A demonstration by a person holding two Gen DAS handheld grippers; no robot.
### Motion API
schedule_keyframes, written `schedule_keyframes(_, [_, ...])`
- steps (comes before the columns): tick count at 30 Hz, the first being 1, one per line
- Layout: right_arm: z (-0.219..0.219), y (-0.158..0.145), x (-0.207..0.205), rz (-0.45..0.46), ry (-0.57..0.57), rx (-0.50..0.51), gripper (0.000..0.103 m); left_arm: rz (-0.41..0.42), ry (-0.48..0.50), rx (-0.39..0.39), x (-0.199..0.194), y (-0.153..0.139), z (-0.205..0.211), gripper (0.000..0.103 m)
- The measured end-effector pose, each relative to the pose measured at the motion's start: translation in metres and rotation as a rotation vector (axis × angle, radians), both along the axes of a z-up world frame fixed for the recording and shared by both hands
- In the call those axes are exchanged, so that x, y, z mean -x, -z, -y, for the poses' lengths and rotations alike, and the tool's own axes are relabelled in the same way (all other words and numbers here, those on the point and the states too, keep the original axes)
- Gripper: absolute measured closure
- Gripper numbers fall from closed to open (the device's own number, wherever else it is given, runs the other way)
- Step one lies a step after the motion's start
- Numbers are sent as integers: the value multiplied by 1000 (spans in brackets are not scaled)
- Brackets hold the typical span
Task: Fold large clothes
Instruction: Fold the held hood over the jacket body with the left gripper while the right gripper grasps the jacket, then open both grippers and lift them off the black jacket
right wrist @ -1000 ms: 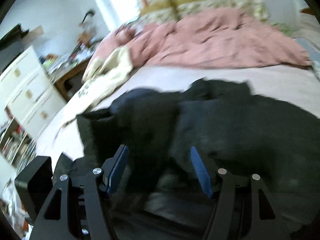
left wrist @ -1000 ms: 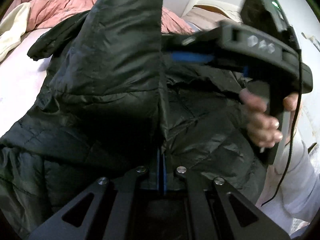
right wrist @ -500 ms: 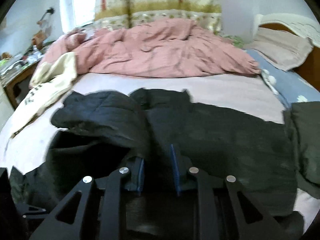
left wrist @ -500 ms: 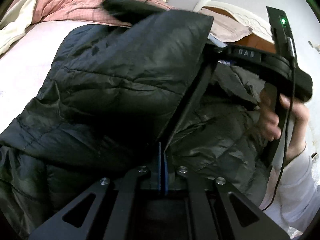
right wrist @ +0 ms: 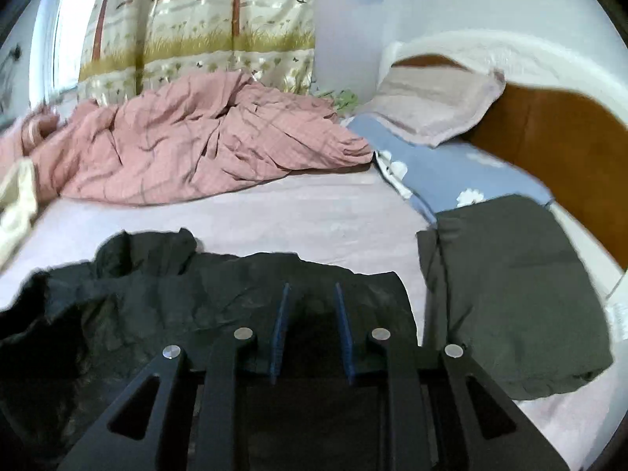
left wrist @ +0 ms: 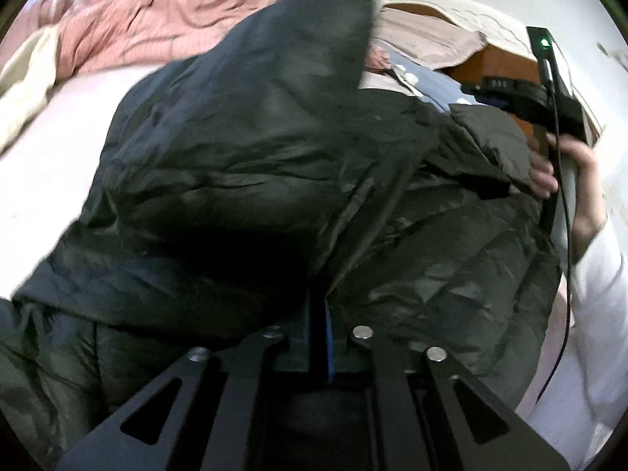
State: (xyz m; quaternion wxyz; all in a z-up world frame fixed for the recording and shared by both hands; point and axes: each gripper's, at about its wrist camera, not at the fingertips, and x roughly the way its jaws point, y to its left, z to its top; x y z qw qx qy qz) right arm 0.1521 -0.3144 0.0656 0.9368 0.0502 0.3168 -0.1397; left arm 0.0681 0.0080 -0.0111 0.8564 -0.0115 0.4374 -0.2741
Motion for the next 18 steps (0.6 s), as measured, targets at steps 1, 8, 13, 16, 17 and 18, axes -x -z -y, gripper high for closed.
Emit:
schedule_keyframes(1, [9,-1,-1,5,15,-21,56,26,19,-4,3,-6,3,80])
schedule_keyframes(8, [55,23,-21,-32,19,-256,44,212,-22,51,11,-52,-6,64])
schedule_keyframes(13, [50,40,-39,-96,27,-271,44,279,-175,31,-9,-72,-43,57])
schedule_keyframes(16, [39,48,-53,-139,-25,-248,44,249,-256,-25,-37,-66,-66,53])
schedule_keyframes(17, [34,54,-58,-173,-66,-254,44,238,-277,-33,-45,-61,-72,53])
schedule_keyframes(18, [28,60,-62,-207,-111,-268,44,209,-295,-32,-56,-55,-77,53])
